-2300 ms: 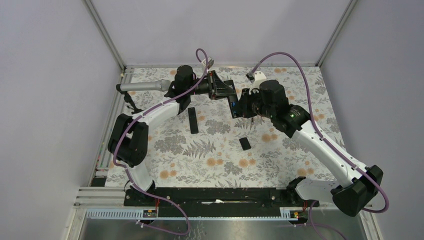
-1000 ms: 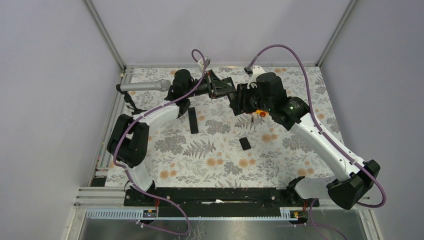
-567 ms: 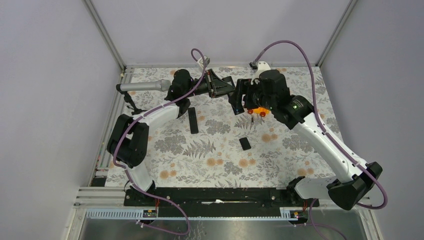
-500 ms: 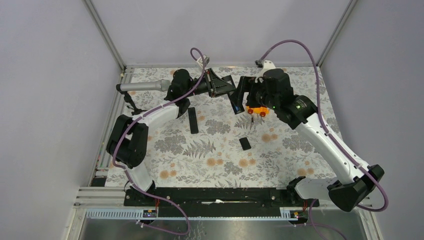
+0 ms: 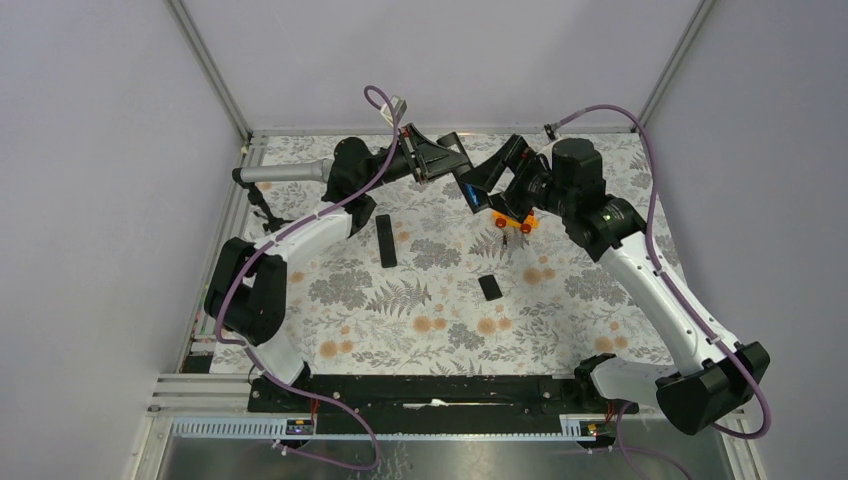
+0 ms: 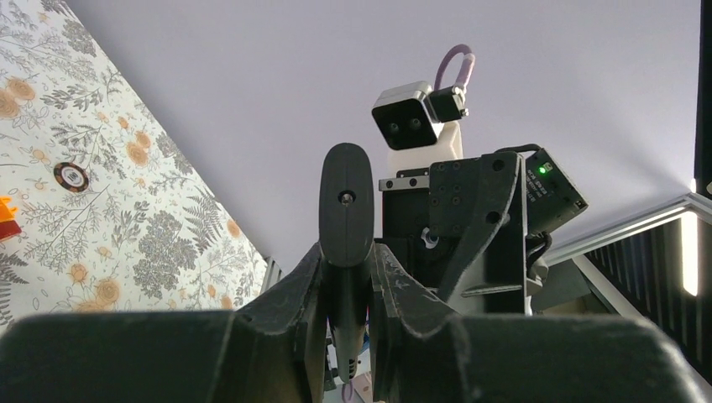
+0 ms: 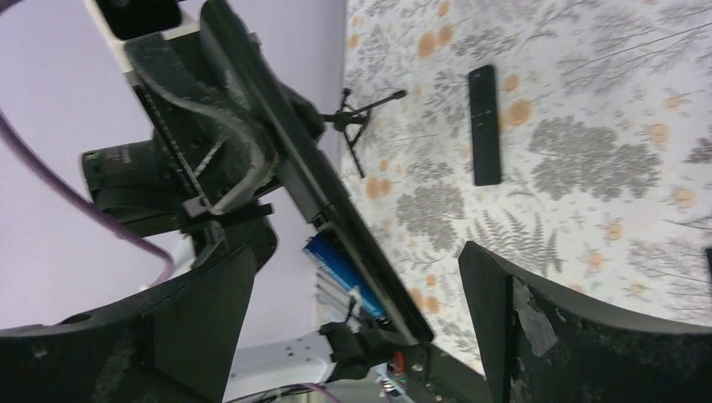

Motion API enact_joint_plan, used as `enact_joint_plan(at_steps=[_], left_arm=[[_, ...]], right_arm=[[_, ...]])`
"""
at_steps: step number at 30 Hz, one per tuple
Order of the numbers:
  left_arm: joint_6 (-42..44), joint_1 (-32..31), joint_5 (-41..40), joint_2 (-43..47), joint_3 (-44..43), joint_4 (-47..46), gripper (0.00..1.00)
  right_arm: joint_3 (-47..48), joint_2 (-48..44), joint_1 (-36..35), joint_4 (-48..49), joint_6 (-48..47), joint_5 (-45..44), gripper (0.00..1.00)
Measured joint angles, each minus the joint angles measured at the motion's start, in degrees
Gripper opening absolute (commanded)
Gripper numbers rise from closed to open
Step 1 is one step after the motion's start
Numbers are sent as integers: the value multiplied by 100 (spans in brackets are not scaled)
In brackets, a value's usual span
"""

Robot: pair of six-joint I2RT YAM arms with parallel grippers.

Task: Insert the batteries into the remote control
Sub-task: Load the battery into the remote control.

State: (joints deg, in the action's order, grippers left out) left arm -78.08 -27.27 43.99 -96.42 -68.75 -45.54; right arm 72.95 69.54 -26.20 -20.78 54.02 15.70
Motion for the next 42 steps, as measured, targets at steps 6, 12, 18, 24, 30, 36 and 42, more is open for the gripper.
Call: enact_joint_plan(at_steps=[6, 12, 18, 24, 30, 36, 42], left_arm=[[-22, 0, -96, 0, 0, -9, 0], [-63, 22, -144, 52, 0, -52, 0], [-90, 22, -201, 70, 0, -59, 0], [-129, 24, -212, 83, 0, -94, 0], [-129, 24, -229, 103, 0, -105, 0], [-129, 24, -247, 122, 68, -214, 0], [-131, 24, -251, 133, 151, -247, 0]], right_arm=[[-136, 7, 0, 560, 560, 437, 86], [-289, 136, 4, 850, 938, 732, 72], [-363, 166, 7, 970, 1113, 809, 63], [-492, 166, 26, 1126, 1259, 953, 60], [-590, 166, 50, 1298, 1405, 1145, 78], [-636, 166, 105, 1537, 1475, 1202, 87], [-767, 151, 278, 1742, 1637, 1209, 79]])
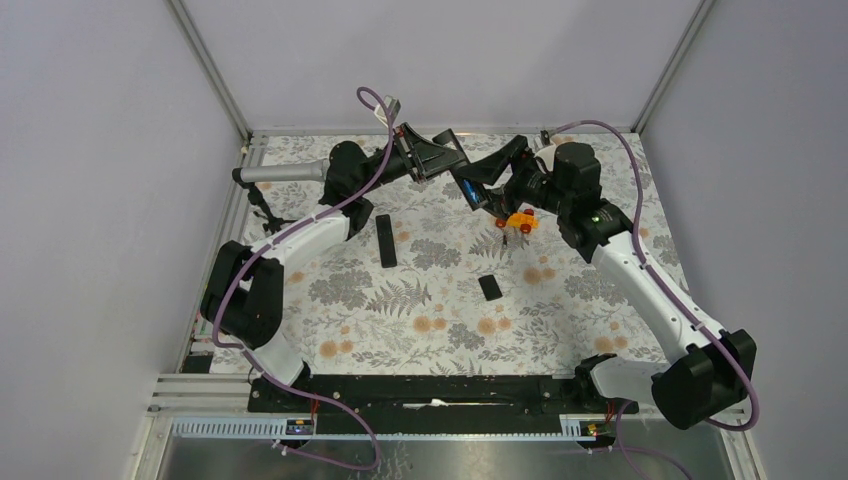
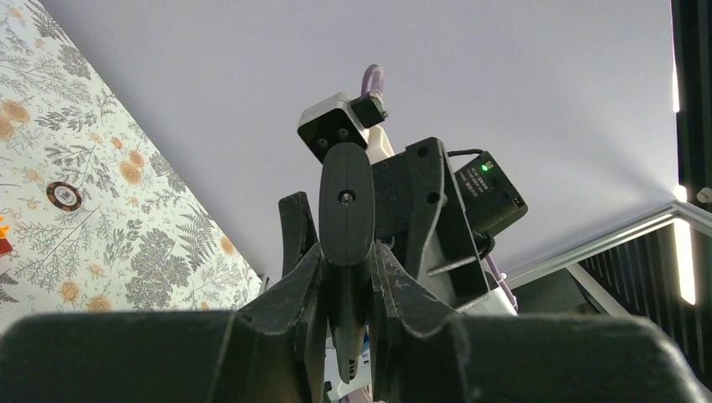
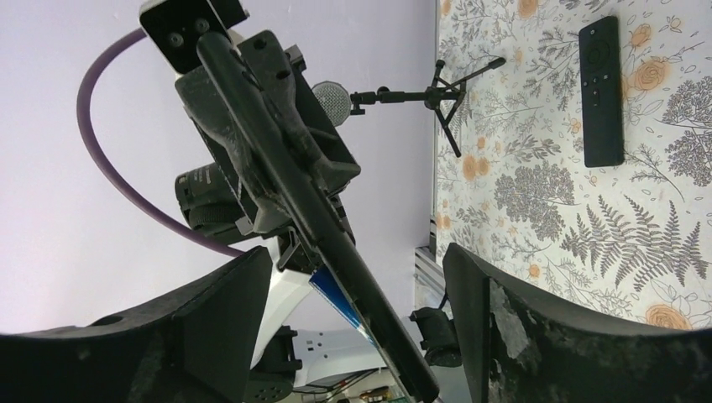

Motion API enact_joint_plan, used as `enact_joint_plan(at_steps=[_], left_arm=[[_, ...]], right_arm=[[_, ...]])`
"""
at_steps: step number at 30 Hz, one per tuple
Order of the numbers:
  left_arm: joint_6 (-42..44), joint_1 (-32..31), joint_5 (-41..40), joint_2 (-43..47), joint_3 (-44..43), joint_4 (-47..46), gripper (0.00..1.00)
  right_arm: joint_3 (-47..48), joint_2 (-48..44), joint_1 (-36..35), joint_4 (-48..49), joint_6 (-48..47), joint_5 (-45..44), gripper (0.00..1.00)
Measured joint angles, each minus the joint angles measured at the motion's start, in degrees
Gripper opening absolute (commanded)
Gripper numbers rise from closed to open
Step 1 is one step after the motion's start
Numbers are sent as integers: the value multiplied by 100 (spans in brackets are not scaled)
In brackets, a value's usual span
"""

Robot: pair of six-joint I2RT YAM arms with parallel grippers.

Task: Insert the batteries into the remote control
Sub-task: Load the battery into the remote control.

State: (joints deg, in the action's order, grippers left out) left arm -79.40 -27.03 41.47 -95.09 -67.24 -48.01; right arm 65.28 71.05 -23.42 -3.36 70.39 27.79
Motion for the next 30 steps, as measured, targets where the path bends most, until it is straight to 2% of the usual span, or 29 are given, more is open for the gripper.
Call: enact_joint_plan(at_steps=[5, 11, 17, 30], left_arm=[[-7, 0, -2, 13, 46, -146, 0], [-20, 0, -22, 13, 76, -240, 0], [-26, 0, -42, 13, 76, -267, 0], [-179, 0, -94, 26, 39, 227, 0]], right_arm=[[-146, 0, 72, 245, 232, 76, 71], [-227, 0, 72, 400, 328, 188, 69], [-273, 0, 76, 422, 326, 225, 56], [-444, -7, 92, 586, 269, 286, 46]])
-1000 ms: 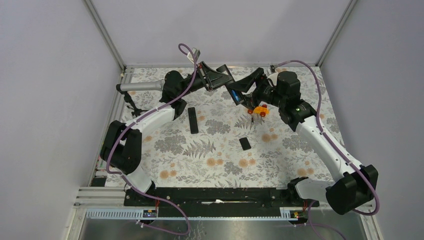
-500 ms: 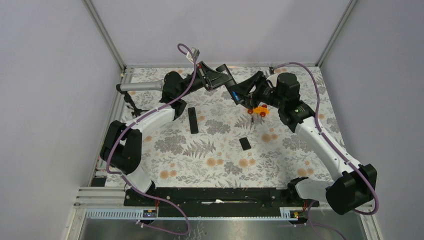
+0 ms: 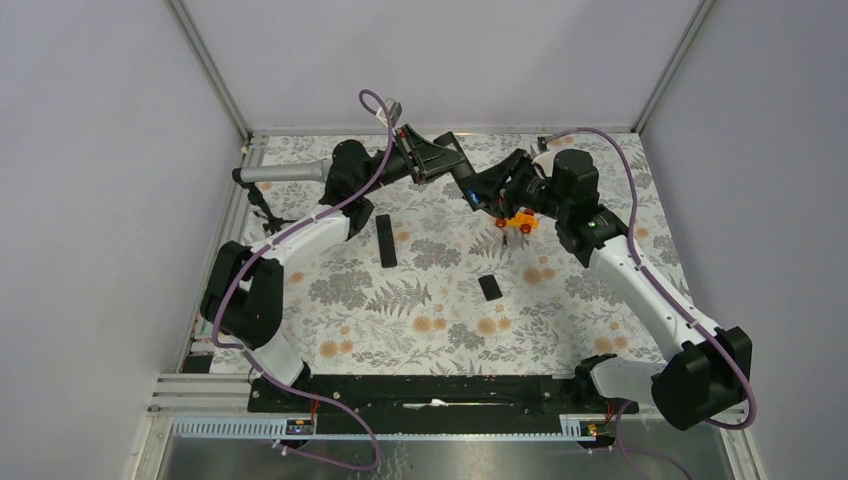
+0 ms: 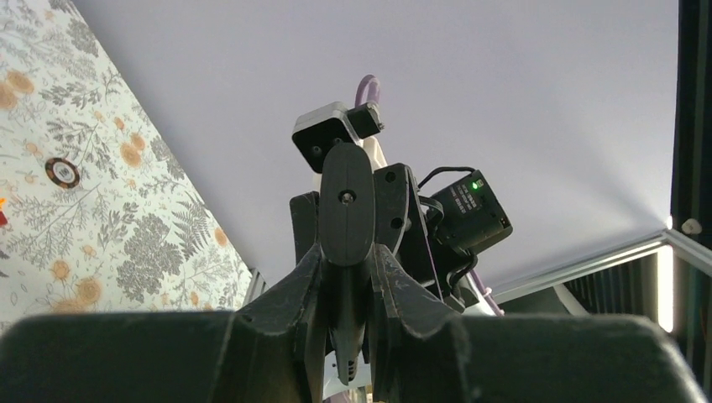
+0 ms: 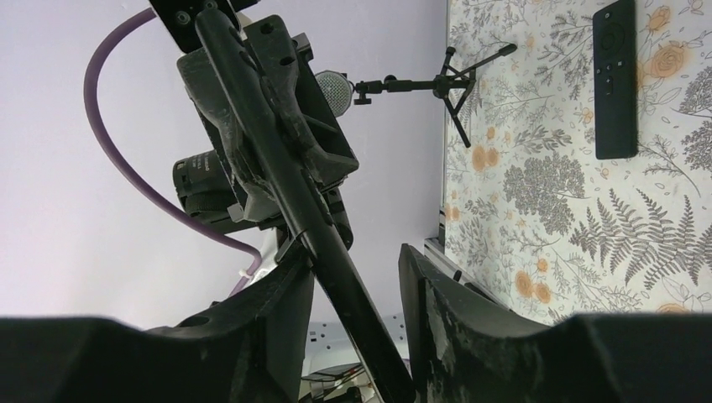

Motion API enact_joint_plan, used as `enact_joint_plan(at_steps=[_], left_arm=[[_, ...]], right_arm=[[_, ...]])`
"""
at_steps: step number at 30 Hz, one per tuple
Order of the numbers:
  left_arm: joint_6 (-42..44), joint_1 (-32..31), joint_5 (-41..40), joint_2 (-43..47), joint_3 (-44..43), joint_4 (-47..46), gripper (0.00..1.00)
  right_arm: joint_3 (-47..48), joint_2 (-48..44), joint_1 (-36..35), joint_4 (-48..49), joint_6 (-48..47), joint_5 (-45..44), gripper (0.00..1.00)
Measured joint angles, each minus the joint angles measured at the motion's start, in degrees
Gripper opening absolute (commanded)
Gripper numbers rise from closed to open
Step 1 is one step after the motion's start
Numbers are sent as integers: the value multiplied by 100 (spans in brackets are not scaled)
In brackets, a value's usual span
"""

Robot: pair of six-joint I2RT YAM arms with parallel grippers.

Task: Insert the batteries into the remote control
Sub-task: Load the battery into the remote control.

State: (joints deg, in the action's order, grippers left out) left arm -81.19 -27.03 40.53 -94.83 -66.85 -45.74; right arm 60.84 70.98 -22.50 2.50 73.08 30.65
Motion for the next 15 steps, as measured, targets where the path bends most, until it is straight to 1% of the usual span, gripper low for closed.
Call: enact_joint_plan(at_steps=[3, 4, 6, 8, 10, 12, 14, 15], left_arm=[[-122, 0, -9, 0, -66, 282, 0], [-166, 0, -13, 0, -83, 337, 0], [-334, 2, -26, 0, -140, 505, 0], [-490, 9, -28, 0, -181, 575, 0], [-575, 15, -33, 0, -221, 579, 0], [-595, 28, -59, 7, -258, 573, 0], [-584, 55, -66, 44, -260, 549, 0], [-566, 70, -61, 63, -260, 538, 0]], right_arm=[[-76, -22, 2, 87, -39, -4, 41], [-81, -33, 2, 103, -68, -4, 40], [-83, -61, 4, 166, -133, -9, 44], [-83, -76, 4, 221, -170, -7, 54], [-83, -76, 4, 258, -210, -2, 70], [-83, -76, 4, 247, -249, 4, 83], [-83, -76, 11, 254, -267, 0, 90], [-83, -79, 20, 260, -293, 0, 92]])
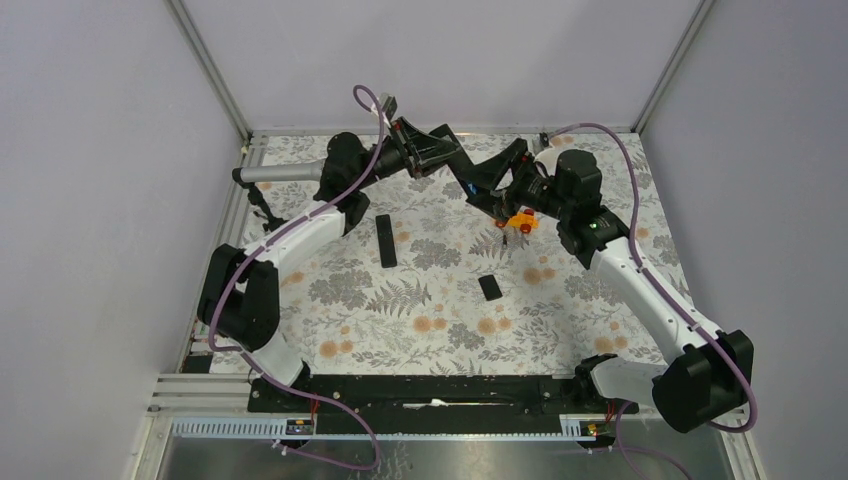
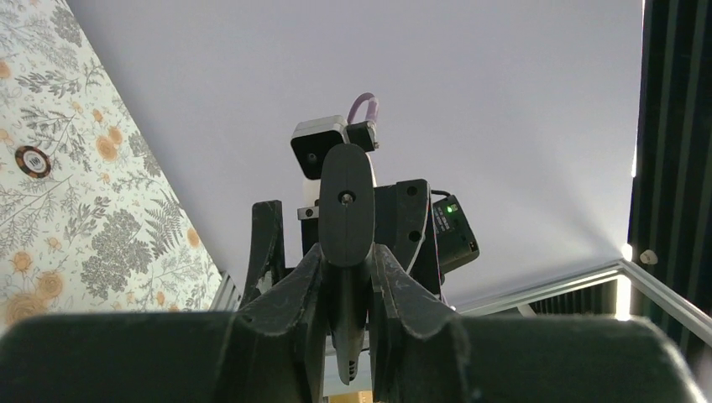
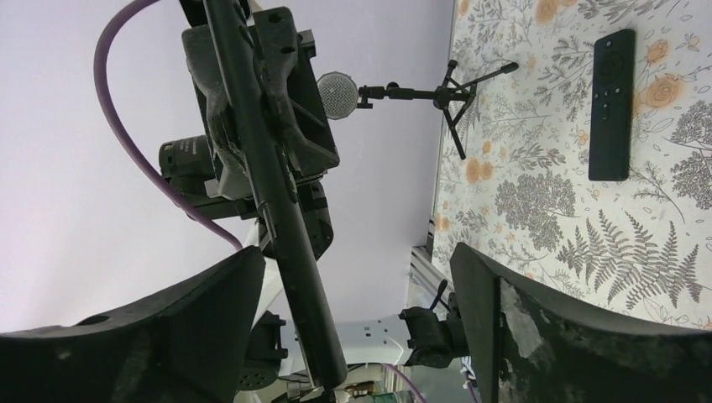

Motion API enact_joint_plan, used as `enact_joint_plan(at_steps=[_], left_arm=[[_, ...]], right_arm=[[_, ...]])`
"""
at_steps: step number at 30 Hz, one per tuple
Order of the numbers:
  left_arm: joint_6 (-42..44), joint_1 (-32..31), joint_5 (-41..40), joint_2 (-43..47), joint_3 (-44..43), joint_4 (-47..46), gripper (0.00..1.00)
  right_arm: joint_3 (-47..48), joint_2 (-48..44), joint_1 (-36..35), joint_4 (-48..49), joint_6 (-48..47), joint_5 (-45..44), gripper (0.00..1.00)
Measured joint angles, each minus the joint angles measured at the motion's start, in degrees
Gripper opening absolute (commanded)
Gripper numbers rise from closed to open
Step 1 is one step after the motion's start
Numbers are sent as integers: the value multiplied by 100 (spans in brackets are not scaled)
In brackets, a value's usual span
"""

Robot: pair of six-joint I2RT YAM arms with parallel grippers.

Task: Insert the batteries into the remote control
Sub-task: Load the battery into the remote control, then pick up the battery from the center of the board.

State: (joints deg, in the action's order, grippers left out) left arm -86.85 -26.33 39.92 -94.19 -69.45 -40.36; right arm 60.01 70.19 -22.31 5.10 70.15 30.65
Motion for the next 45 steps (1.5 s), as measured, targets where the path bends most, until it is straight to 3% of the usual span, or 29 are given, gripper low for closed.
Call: enact_joint_plan(at_steps=[6, 9, 11, 13, 16, 23, 29, 35, 42, 45], left_arm=[[337, 216, 184, 109, 79, 2, 0], [874, 326, 284, 229, 114, 424, 0], [1488, 382, 299, 393, 103, 1104, 0], [2144, 400, 282, 557, 15, 1919, 0], [3121, 398, 201, 730, -258, 3161, 0], [4492, 389, 42, 1049, -468, 4828, 0], [4900, 389, -35, 1137, -468, 5311, 0], [5023, 389, -26, 1152, -459, 5460, 0], [5071, 402, -7, 1176, -413, 5460, 0], [5086, 444, -2, 1176, -413, 5460, 0]], right_arm=[[2, -103, 247, -50, -223, -9, 94], [26, -256, 444, -448, -555, -153, 92], [131, -289, 557, -890, -885, -323, 89], [350, -203, 638, -1513, -1346, -581, 75], [702, 212, 673, -2291, -2059, -1023, 61], [782, 1731, 501, -3652, -3281, -2164, 61], [879, 2529, -247, -4028, -3847, -3324, 61], [1462, 3547, -341, -4059, -4221, -4164, 56], [1930, 4310, -317, -3991, -4522, -4367, 41], [2096, 4522, -280, -3987, -4529, -4354, 39]])
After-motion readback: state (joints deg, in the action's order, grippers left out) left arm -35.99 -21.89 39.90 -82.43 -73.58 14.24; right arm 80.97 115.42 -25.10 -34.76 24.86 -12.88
